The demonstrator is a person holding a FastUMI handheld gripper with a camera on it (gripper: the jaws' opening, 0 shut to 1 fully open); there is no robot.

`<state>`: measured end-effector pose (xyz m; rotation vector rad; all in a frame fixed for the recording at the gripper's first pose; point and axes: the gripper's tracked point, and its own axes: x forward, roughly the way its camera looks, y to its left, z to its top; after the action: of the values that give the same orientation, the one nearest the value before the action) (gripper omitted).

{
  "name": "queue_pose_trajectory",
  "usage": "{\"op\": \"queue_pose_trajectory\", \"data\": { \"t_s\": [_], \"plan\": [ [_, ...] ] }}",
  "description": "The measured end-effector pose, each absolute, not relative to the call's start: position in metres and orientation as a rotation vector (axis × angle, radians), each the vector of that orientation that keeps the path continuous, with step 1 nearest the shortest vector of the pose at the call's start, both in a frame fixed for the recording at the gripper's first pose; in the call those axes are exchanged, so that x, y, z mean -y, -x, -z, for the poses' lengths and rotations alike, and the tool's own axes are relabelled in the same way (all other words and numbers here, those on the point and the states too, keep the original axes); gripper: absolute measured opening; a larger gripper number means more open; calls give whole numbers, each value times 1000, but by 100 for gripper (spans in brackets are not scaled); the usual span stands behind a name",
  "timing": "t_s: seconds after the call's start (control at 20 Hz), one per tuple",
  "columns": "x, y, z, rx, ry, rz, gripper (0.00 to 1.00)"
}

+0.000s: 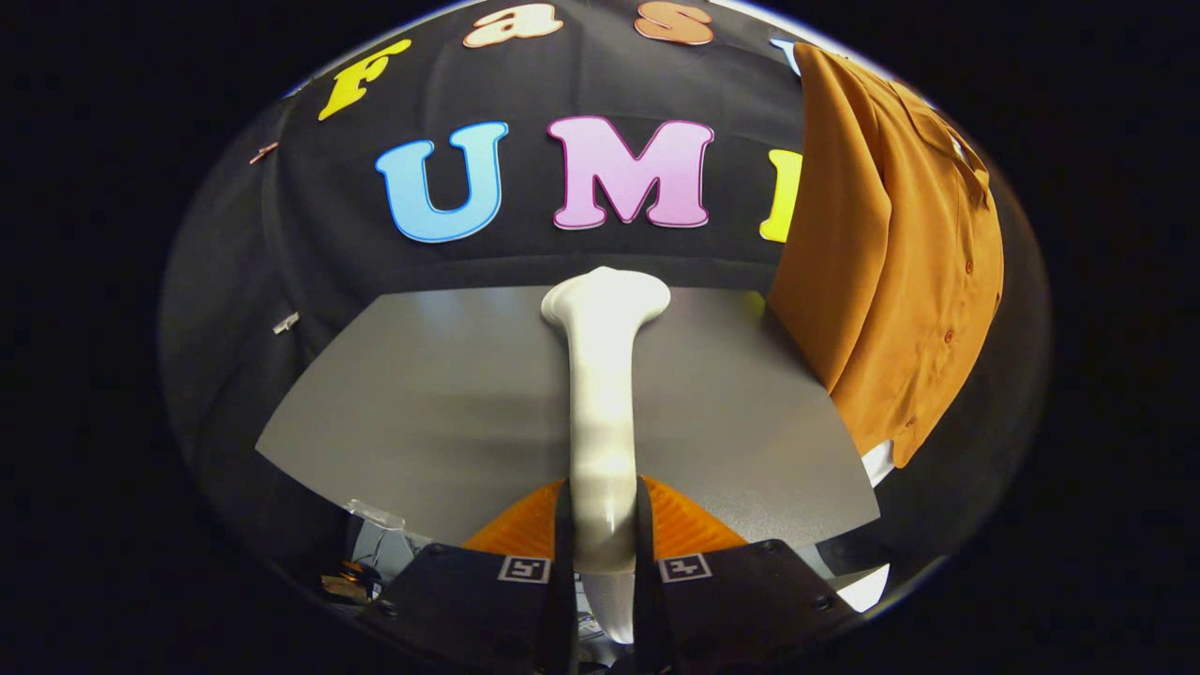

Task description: Iron the clothes twice with a garment steamer, once on the left side and once on the right side.

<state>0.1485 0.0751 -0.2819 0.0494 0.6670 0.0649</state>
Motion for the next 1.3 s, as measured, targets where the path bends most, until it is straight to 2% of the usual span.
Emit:
{"op": "queue_pose_trajectory", "data": {
  "t_s": [0.15,0.5,0.85,1.3],
  "plan": [
    [-71,-136,258,-572,-108,-63,27],
    [-41,-96,148,-242,-100,-61,27],
    [17,-54,61,34,-57,-65,26],
    [136,-76,67,90,-94,20,26]
  ]
}}
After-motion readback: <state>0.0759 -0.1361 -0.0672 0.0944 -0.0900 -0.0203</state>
